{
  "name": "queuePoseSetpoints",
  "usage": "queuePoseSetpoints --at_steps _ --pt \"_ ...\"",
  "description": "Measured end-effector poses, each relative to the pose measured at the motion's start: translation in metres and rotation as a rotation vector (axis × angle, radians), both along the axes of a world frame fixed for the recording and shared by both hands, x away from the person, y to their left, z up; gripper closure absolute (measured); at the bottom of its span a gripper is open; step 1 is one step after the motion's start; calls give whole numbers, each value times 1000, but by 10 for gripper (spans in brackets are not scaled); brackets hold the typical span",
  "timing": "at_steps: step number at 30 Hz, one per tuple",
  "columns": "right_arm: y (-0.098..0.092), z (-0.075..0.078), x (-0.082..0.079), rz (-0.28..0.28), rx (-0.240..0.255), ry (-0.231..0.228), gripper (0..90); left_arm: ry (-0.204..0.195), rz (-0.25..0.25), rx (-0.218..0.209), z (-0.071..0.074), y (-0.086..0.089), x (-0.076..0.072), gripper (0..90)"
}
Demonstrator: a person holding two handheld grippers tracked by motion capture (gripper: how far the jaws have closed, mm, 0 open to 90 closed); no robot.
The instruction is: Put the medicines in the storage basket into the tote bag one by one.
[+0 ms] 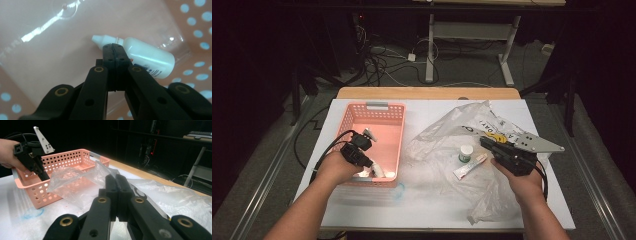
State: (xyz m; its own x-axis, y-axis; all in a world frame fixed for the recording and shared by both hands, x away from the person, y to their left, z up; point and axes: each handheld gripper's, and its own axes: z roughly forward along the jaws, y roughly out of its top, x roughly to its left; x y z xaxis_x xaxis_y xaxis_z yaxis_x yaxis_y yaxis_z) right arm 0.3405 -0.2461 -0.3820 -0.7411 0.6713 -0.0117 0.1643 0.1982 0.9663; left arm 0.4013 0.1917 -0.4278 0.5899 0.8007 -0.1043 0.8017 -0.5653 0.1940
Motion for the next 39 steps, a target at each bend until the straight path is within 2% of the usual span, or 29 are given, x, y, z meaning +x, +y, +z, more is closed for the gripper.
queuePoseSetpoints --at_steps 8,14,18,21,26,29,31,33,35,37,39 --pt "0 -1 0 3 -3 -2 900 8 -40 11 -4 -25 16 878" --pt "-1 -1 0 -2 -3 -1 900 -2 -71 11 -4 -45 24 878" --pt "-2 0 0 0 -3 -3 900 -23 -75 12 -3 -51 26 878" --pt "-2 0 0 -1 -2 -5 900 -27 -74 -9 -2 -49 27 878" --pt "-2 0 0 0 -1 -6 900 -57 -68 -41 6 -46 23 874" --pt "-2 0 0 -1 -3 -6 900 -63 -61 -55 12 -43 19 797" --pt "-1 0 -1 -2 -4 -6 900 -61 -54 -78 15 -41 18 716" --pt "-1 1 -1 1 -4 -6 900 -29 -40 -97 15 -40 18 602" --pt "0 1 -1 1 -3 -4 900 5 -32 -104 12 -40 19 533" --pt "0 1 -2 2 -7 -7 900 21 -24 -102 9 -39 20 493" --pt "0 1 -2 1 -6 -5 900 33 -18 -111 7 -40 21 493"
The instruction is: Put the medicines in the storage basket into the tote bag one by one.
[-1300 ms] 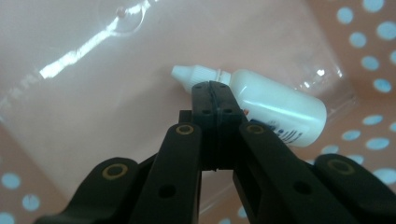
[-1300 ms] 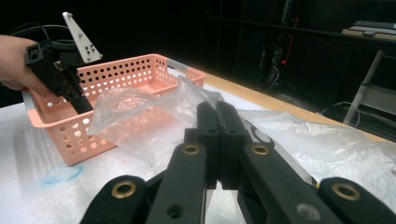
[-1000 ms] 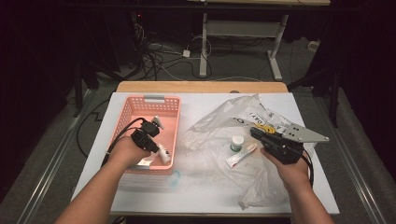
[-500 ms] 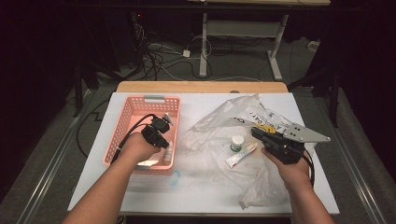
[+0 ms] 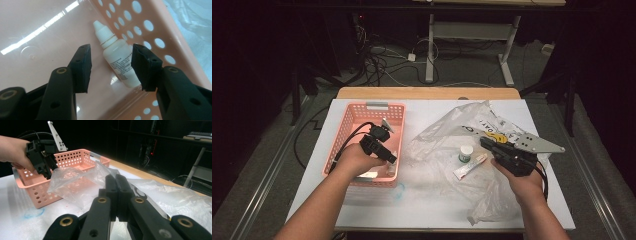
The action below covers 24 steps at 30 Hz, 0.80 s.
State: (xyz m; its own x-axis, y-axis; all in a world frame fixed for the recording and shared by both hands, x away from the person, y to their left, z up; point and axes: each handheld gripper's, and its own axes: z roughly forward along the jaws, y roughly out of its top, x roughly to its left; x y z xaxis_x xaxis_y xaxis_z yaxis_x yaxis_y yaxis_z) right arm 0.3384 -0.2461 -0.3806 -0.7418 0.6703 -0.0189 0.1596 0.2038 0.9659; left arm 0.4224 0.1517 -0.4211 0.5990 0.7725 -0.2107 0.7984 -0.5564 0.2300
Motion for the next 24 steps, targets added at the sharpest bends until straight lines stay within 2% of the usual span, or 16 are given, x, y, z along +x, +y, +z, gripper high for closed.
queuePoseSetpoints --at_steps 4,8,13,18,21,24 --pt "-1 0 0 -2 3 1 900 9 8 0 -3 -2 2 493" --pt "-1 0 1 -2 3 -1 900 32 14 -20 -4 1 5 492" --pt "-1 0 1 0 3 0 900 33 11 -19 -4 1 6 493" --pt "-1 0 0 -1 1 1 900 14 7 17 -2 3 5 497" --pt "-1 0 0 -4 2 -1 900 -6 19 64 0 9 4 513" --pt "-2 0 0 -5 3 -1 900 -8 35 60 2 17 3 513"
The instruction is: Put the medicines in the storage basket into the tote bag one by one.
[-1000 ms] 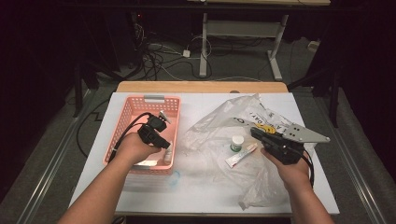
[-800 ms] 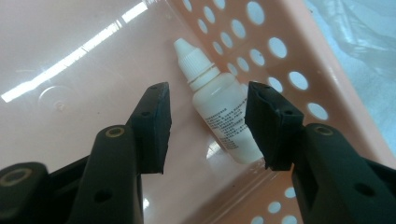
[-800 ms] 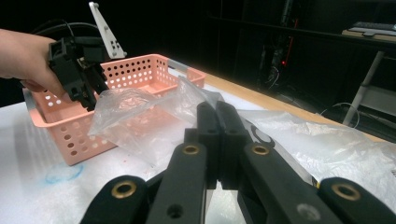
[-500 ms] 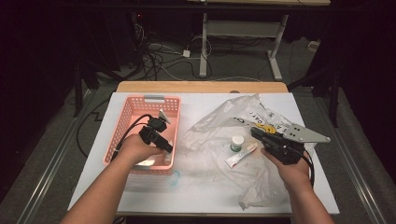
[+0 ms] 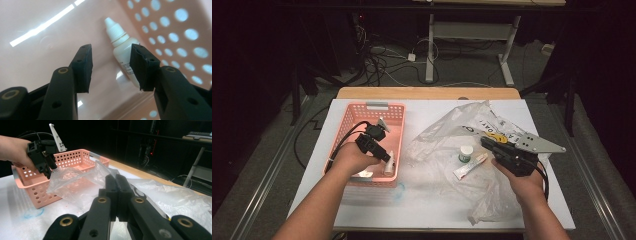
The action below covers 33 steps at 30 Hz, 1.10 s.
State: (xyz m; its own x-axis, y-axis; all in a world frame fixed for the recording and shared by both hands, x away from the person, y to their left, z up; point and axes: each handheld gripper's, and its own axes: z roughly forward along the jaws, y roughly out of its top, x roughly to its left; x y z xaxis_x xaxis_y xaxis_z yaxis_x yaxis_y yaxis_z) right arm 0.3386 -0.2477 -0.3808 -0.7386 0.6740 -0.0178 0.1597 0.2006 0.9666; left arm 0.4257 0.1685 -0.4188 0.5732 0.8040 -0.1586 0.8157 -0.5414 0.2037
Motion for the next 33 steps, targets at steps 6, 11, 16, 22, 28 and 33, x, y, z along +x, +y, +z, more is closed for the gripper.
queuePoseSetpoints --at_steps 6,11,16,22,28,33 --pt "1 0 0 5 -5 -1 900 -14 -1 -49 7 1 -3 481" --pt "2 0 0 3 -8 -2 900 35 -15 -33 -3 -6 -3 442" --pt "1 0 0 3 -9 -3 900 88 -24 -17 -12 -13 0 454" --pt "1 0 -1 2 -3 -1 900 127 -19 12 -22 -18 4 521" --pt "1 0 0 2 -4 -1 900 126 -13 23 -26 -20 6 565" --pt "1 0 -1 2 -4 -1 900 102 -8 35 -26 -21 6 576"
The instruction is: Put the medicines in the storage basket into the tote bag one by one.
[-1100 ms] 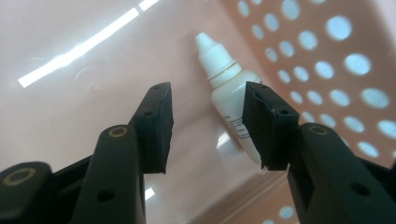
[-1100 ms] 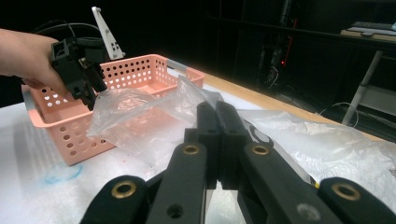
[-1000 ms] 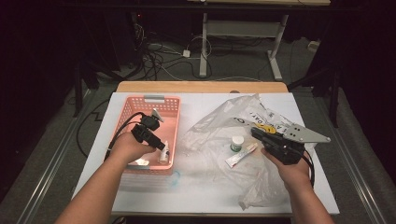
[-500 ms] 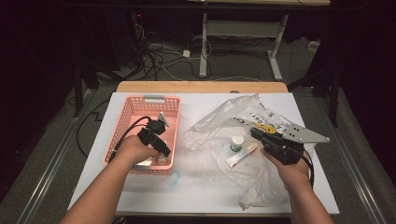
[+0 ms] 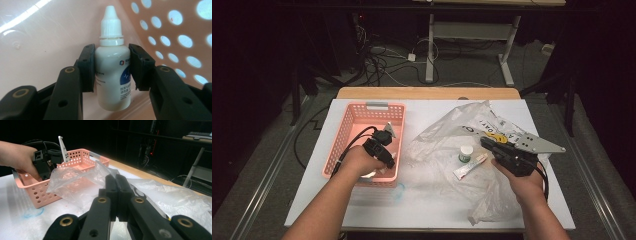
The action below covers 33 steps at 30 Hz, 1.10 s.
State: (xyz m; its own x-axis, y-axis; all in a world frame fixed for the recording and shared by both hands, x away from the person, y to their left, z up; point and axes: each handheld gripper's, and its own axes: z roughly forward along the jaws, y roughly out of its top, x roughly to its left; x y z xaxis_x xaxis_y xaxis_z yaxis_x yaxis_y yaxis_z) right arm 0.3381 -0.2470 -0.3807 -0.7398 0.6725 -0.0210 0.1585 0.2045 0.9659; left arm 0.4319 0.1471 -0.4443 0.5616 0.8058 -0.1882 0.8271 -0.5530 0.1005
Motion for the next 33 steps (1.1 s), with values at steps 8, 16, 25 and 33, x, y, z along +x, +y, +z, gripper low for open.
queuePoseSetpoints --at_steps 8,16,25,33 --pt "-1 1 0 0 0 -6 900 -92 9 -60 14 7 -7 579" --pt "-1 1 -1 -2 2 -5 900 -215 14 -137 33 19 -27 579" --pt "-3 2 -1 -5 7 -6 900 -317 35 -238 39 30 -51 579" --pt "-1 2 -2 2 5 -10 900 -404 44 -286 35 37 -69 579"
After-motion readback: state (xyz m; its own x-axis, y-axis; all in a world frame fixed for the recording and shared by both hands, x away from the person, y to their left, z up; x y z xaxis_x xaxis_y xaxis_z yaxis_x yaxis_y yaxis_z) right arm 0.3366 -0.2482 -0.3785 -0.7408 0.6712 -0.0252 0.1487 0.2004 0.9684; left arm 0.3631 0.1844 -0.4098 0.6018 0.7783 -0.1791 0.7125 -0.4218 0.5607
